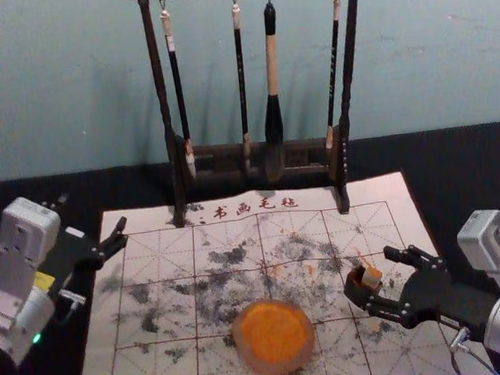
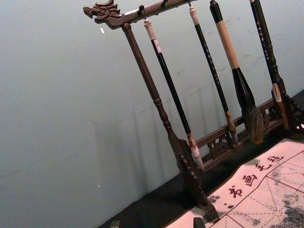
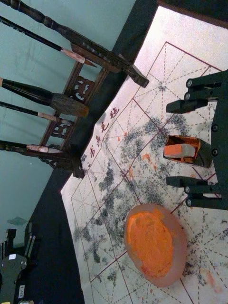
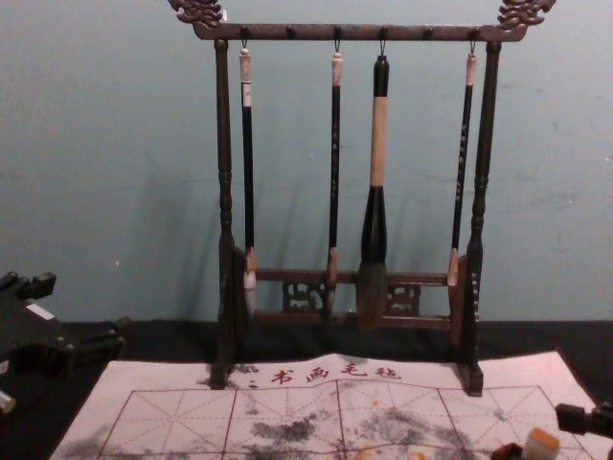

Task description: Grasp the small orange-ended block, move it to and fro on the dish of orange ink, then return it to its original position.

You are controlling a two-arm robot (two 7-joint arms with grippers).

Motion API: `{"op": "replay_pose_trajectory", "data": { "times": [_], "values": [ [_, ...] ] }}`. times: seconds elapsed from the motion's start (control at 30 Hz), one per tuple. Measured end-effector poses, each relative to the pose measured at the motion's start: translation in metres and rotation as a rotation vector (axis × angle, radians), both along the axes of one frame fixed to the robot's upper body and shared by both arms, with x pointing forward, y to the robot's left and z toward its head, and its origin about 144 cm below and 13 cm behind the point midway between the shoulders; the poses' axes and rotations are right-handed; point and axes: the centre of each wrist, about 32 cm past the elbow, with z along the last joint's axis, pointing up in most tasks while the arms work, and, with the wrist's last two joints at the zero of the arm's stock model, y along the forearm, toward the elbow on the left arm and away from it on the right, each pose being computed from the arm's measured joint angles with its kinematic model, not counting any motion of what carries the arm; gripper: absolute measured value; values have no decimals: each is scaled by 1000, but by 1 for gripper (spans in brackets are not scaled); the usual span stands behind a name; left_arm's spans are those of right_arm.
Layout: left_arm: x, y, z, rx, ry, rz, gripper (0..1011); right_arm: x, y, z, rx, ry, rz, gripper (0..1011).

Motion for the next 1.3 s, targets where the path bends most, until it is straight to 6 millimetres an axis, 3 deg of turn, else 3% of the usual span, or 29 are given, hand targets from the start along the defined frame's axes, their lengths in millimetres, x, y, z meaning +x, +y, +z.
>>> {"op": "replay_pose_trajectory", "data": {
  "times": [0.8, 1.3],
  "values": [
    [0, 0, 0, 0, 0, 0, 1001, 0, 0, 0, 0, -1, 0, 93],
    [0, 0, 0, 0, 0, 0, 1001, 0, 0, 0, -1, -1, 0, 87]
  ]
}}
